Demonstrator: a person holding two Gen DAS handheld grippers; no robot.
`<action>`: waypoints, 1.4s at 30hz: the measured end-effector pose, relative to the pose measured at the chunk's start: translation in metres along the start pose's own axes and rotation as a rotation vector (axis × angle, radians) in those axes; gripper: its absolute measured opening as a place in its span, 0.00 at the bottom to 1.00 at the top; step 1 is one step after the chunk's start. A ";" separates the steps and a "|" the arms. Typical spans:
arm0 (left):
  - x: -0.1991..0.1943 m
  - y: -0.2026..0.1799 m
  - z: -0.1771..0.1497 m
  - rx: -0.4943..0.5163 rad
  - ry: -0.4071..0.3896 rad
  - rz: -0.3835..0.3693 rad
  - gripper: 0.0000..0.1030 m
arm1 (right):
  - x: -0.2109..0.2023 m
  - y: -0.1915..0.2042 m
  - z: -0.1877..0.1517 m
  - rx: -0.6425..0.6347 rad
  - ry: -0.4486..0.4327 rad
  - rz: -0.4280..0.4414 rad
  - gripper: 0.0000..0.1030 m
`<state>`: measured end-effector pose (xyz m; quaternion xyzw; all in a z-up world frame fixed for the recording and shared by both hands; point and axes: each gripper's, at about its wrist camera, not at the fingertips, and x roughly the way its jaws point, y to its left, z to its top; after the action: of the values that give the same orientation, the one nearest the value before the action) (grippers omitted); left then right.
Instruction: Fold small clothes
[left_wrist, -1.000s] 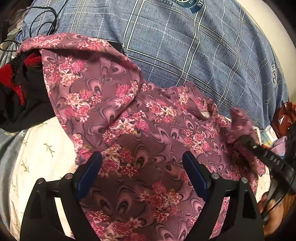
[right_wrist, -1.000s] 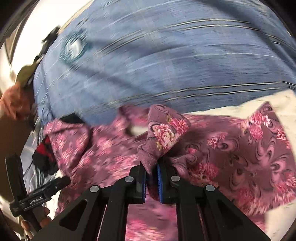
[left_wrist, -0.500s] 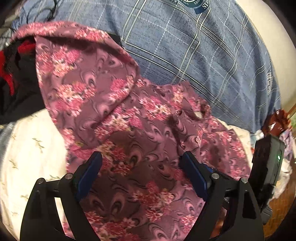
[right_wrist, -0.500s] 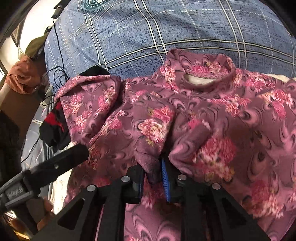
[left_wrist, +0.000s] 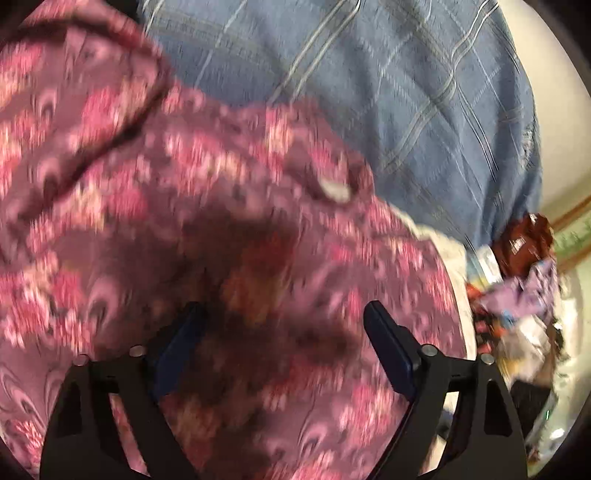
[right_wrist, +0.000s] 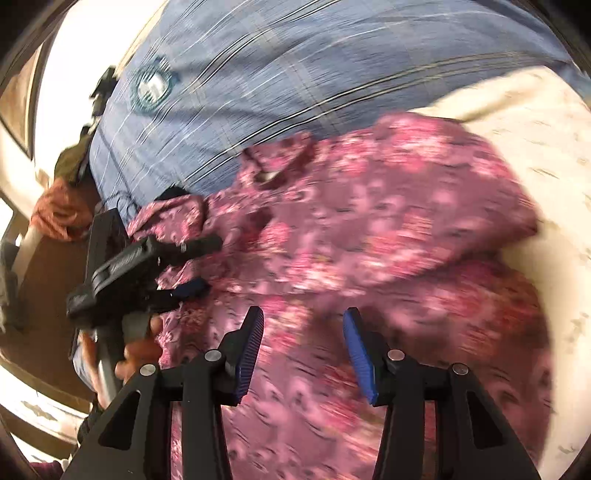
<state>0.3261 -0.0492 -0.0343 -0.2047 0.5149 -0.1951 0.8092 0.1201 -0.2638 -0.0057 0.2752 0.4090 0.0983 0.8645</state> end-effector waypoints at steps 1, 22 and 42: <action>-0.002 -0.003 0.003 0.003 -0.010 0.004 0.38 | -0.003 -0.006 -0.001 0.021 -0.009 0.004 0.47; -0.070 0.059 0.001 -0.192 -0.130 0.073 0.09 | 0.000 -0.101 0.031 0.659 -0.318 0.226 0.07; -0.099 0.029 0.001 -0.067 -0.187 0.082 0.37 | -0.055 -0.059 0.049 0.187 -0.362 0.008 0.28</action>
<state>0.2909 0.0272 0.0248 -0.2279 0.4512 -0.1246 0.8538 0.1185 -0.3537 0.0226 0.3690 0.2532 0.0125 0.8942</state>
